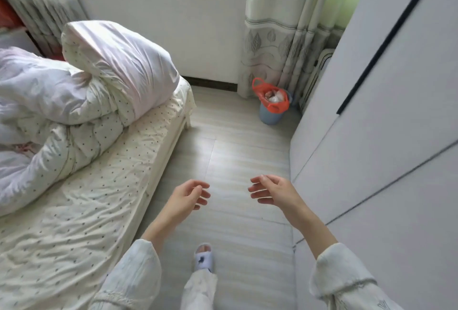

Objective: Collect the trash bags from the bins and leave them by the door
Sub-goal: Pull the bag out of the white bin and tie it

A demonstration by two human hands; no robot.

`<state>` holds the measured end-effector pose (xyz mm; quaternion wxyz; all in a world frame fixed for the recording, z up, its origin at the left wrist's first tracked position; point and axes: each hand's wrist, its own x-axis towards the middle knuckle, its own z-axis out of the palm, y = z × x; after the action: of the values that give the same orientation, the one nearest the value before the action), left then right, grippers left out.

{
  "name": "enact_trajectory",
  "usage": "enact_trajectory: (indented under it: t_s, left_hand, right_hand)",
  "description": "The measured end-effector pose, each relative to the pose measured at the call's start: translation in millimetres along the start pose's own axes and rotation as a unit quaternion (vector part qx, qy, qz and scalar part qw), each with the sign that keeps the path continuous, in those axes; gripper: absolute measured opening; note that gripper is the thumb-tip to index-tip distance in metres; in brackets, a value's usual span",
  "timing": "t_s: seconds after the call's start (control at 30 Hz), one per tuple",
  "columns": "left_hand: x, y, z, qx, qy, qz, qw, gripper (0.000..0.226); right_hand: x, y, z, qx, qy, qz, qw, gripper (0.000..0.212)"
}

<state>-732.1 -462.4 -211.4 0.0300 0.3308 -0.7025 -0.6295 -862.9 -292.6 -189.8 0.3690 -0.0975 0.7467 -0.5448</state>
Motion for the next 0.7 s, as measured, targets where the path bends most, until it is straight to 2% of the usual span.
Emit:
enact_trajectory:
  t_s: [0.27,0.5,0.7]
  left_hand:
    - [230,92,-65,0.000,0.020,0.028,0.999,0.029]
    - [387,157,-61,0.011,-0.023,0.015,1.000,0.028]
    - [537,203,-62,-0.025,0.023,0.005,0.999,0.029]
  right_hand:
    - [204,-119,-1,-0.005,0.012,-0.007,1.000,0.026]
    - [358,-187,-39,0.000,0.029,0.002,1.000,0.026]
    - [522,-262,-74,-0.026,-0.012,-0.025,0.999,0.026]
